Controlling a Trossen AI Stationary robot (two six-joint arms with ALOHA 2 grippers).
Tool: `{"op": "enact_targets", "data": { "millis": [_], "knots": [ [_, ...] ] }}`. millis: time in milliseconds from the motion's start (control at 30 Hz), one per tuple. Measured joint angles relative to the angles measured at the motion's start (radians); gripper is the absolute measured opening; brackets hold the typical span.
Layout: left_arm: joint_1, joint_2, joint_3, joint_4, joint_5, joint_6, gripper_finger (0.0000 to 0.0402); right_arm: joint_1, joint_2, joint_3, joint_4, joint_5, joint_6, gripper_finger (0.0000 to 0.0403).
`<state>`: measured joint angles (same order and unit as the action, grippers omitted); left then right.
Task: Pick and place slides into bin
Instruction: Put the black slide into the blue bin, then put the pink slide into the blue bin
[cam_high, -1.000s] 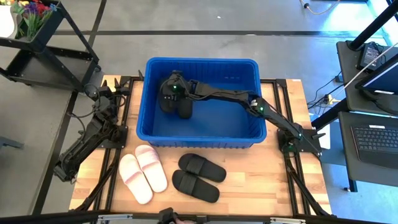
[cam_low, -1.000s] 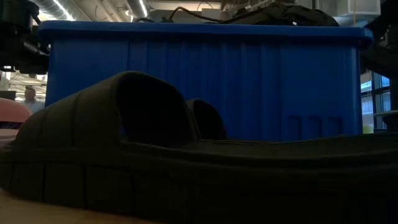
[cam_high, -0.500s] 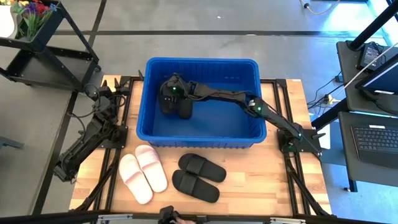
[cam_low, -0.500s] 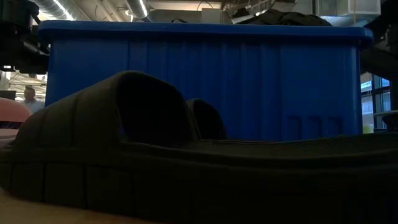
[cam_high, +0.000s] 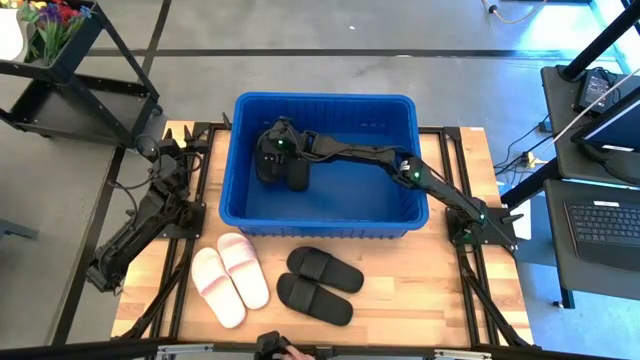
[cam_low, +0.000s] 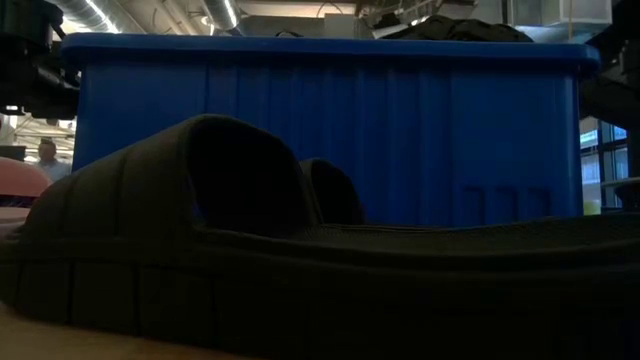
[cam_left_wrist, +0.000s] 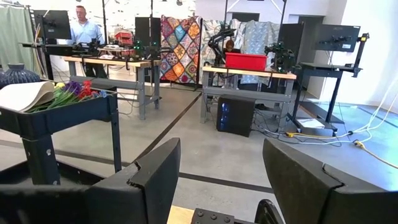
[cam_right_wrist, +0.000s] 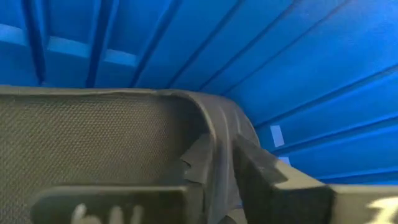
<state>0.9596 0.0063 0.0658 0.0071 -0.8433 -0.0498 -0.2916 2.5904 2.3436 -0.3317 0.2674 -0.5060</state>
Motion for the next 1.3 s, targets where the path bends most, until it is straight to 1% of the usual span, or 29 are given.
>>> {"op": "enact_targets", "data": {
  "millis": [267, 400, 500, 667, 800, 967, 1133, 1300],
  "knots": [
    [0.0, 0.0, 0.0, 0.0, 0.0, 0.0, 0.0224, -0.001, 0.0, 0.0, 0.0, 0.002, 0.0, 0.0142],
    [0.0, 0.0, 0.0, 0.0, 0.0, 0.0, 0.0224, -0.001, 0.0, 0.0, 0.0, 0.002, 0.005, 0.0165],
    [0.0, 0.0, 0.0, 0.0, 0.0, 0.0, 0.0224, 0.0, 0.0, 0.0, 0.0, 0.002, 0.05, 0.0175],
    [0.0, 0.0, 0.0, 0.0, 0.0, 0.0, 0.0224, 0.008, -0.02, 0.012, -0.004, 0.002, 0.137, 0.0181],
    [0.0, 0.0, 0.0, 0.0, 0.0, 0.0, 0.0224, 0.018, -0.096, 0.007, -0.014, 0.001, 0.175, 0.0181],
    [0.0, 0.0, 0.0, 0.001, 0.0, 0.0, 0.0224, 0.035, -0.199, 0.013, -0.053, -0.008, 0.16, 0.0181],
    [0.0, 0.0, 0.0, 0.001, 0.0, 0.0, 0.0224, 0.057, -0.28, 0.013, -0.159, -0.007, 0.105, 0.0181],
    [0.0, 0.0, 0.0, 0.001, 0.0, 0.0, 0.0224, 0.09, -0.353, 0.012, -0.328, -0.007, 0.056, 0.0181]
  ]
}}
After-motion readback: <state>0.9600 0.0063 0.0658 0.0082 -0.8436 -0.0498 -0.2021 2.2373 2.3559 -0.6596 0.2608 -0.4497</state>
